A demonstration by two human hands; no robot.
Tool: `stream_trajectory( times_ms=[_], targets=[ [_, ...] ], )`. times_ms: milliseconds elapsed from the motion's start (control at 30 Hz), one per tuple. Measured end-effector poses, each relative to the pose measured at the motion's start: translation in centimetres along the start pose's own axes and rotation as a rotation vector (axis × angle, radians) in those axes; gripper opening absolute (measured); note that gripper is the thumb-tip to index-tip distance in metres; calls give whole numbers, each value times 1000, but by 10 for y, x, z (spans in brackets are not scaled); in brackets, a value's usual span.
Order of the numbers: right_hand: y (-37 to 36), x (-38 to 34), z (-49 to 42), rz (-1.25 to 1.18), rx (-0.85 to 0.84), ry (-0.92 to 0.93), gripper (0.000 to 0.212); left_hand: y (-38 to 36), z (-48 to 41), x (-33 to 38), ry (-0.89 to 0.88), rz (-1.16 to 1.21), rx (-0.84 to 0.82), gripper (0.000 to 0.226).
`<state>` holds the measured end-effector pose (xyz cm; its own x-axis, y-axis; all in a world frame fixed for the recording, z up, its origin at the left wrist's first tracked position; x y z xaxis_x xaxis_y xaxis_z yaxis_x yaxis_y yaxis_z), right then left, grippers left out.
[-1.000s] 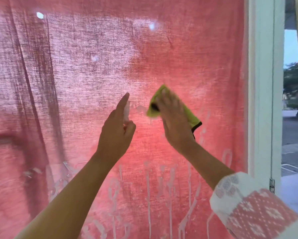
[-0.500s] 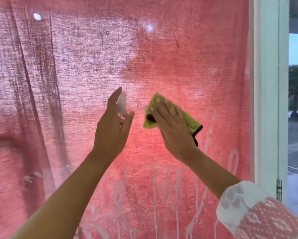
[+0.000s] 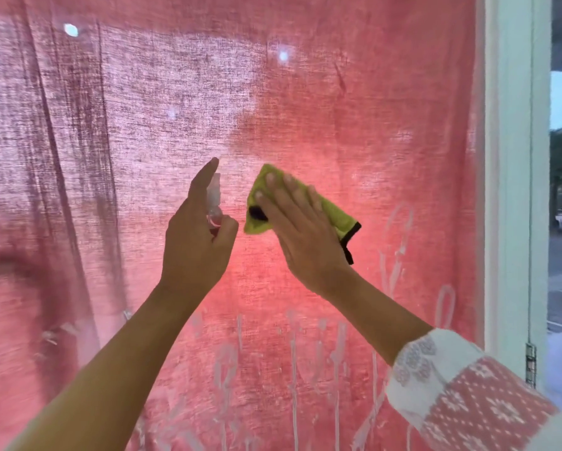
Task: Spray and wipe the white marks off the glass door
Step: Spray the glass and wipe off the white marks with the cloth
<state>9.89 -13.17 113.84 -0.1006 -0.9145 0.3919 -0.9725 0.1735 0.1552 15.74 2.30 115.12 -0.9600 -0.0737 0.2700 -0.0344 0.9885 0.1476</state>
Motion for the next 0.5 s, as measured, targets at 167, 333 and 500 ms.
stream_trajectory(
  times_ms=[167,333,500],
  targets=[
    [14,29,30,-5,-12,-53,50,13,8,-6,29,-31,14,59],
    [9,24,-43,-34,74,-292,54,23,10,-11,41,-22,55,60],
    [-13,-24,-64,6,21,36,57,25,11,-8,30,-10,111,57]
  ],
)
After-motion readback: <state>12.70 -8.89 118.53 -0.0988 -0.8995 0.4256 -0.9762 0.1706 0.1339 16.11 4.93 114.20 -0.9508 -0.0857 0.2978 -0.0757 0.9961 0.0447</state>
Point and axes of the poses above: each hand's wrist, its own z-axis away from the middle knuckle, its own y-axis out of the back of the hand, x = y × z, the point moved 4 cm from there along -z, towards the middle knuckle, and after that the axes turned 1 degree about -x, right-handed, at the moved point
